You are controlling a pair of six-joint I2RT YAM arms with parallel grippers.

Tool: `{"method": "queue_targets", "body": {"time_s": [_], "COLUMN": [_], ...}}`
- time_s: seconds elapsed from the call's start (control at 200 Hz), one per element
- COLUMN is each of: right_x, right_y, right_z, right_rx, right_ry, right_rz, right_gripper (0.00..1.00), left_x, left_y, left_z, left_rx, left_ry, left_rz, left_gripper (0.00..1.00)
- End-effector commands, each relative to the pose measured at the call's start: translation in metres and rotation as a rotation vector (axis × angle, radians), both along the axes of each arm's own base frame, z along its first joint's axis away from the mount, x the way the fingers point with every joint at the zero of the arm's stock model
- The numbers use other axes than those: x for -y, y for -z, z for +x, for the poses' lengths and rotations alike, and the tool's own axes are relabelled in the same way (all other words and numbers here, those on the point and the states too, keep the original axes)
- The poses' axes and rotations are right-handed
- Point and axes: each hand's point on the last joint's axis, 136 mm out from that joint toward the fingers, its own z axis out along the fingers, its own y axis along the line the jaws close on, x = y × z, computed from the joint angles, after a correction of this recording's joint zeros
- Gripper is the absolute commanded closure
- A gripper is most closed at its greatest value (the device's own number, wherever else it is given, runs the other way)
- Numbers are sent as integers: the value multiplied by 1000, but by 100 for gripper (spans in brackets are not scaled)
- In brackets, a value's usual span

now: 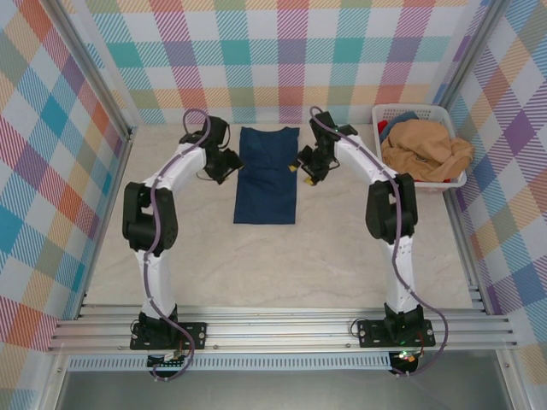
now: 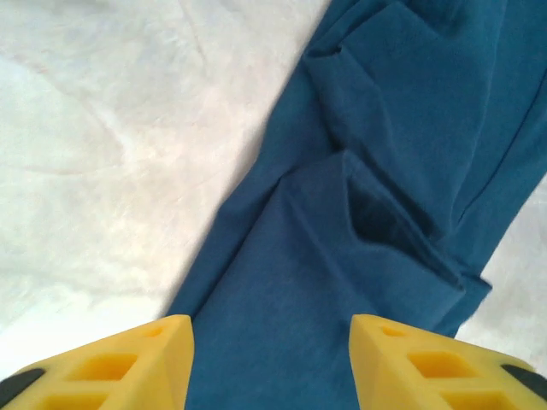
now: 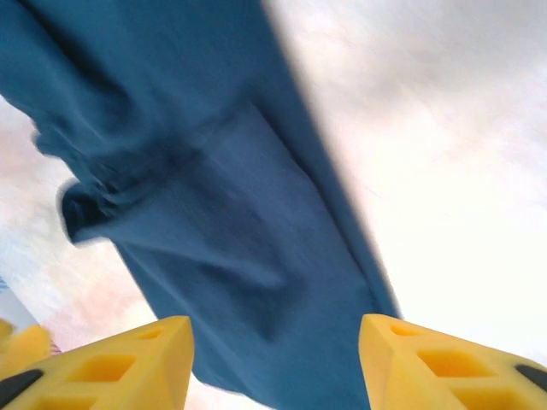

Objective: Fold and stack the t-shirts

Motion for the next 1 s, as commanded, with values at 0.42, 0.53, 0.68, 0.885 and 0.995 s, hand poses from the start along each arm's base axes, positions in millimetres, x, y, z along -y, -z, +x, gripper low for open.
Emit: {"method": "queue_targets", "body": {"time_s": [0.42, 0.53, 0.68, 0.885, 0.995], "right_x": [-30, -29, -33, -38, -40], "right_y": [53, 64, 72, 81, 85], "right_z": [-92, -92, -94, -103, -101], "right_rx": [-88, -108, -140, -183, -195], "right_ry": [-98, -93, -99, -97, -78], "right_rz": [142, 126, 122, 88, 85], "right_gripper": [53, 55, 58, 58, 63], "left_x": [21, 24, 25, 33, 42], "left_y": [86, 94, 105, 108, 102], "left_z": [-111, -110, -110, -99, -87], "left_rx": [-234, -242, -260, -235, -200], "left_ry": [127, 143, 143, 140, 118], "left_rz": [-138, -124, -110, -114, -158], "left_gripper": [52, 53, 59, 63, 63]}}
